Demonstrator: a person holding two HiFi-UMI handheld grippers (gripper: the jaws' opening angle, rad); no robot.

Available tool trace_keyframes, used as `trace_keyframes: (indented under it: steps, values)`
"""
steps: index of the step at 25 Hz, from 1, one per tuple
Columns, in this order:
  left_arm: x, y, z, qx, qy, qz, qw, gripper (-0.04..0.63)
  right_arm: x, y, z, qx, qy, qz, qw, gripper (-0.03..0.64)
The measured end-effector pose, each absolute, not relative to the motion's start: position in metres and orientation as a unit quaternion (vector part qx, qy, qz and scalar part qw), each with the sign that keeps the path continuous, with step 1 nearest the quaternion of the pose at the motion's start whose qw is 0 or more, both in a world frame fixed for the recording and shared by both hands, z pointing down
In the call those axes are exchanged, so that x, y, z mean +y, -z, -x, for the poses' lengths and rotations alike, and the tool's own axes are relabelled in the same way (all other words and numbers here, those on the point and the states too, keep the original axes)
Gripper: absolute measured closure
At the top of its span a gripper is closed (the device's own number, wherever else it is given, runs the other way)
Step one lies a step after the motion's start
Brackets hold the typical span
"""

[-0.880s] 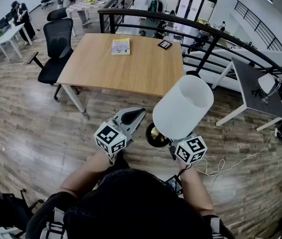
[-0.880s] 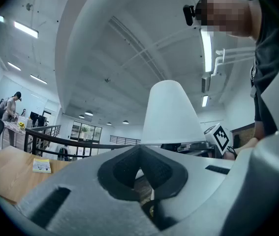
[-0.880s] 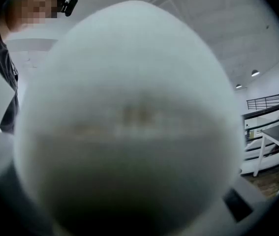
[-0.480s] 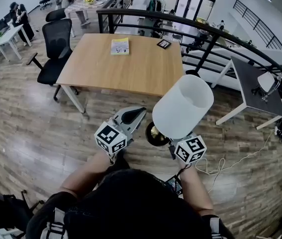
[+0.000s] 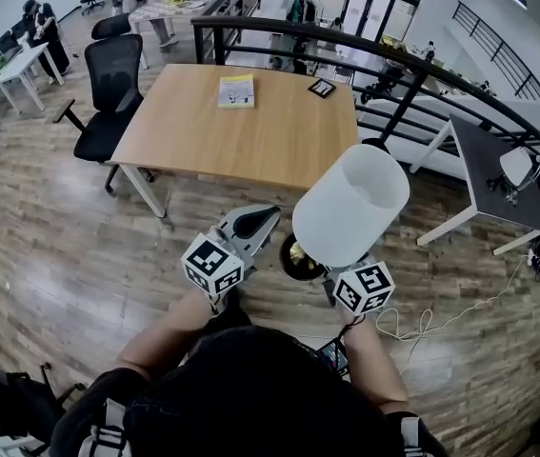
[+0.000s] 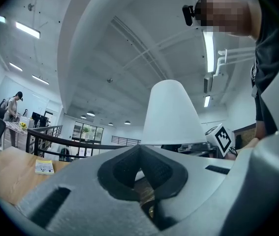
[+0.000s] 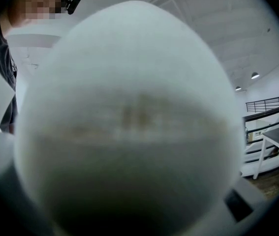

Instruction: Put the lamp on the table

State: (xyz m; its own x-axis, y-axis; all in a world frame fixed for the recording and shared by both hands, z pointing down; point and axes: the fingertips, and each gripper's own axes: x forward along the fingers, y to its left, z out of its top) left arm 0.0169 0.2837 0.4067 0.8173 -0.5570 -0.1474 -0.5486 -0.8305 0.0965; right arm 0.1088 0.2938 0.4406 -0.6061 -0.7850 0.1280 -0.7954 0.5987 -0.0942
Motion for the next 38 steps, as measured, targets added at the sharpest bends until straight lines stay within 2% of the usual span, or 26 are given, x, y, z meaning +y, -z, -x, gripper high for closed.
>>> trace_keyframes:
  steps: [14, 26, 38]
  values:
    - [0.174, -0.416, 0.019, -0.269, 0.088, -0.958, 0.038, 0.588, 0.189, -0.448, -0.073, -0.884, -0.079, -0.459, 0.033, 0.485]
    - [0.080, -0.405, 0.084, -0.248, 0.086, -0.965, 0.032, 0.588, 0.102, -0.448, -0.019, -0.869, -0.083, -0.487, 0.033, 0.485]
    - [0.052, -0.423, 0.108, -0.261, 0.088, -0.960, 0.051, 0.588, 0.069, -0.454, 0.014, -0.875, -0.089, -0.473, 0.042, 0.485]
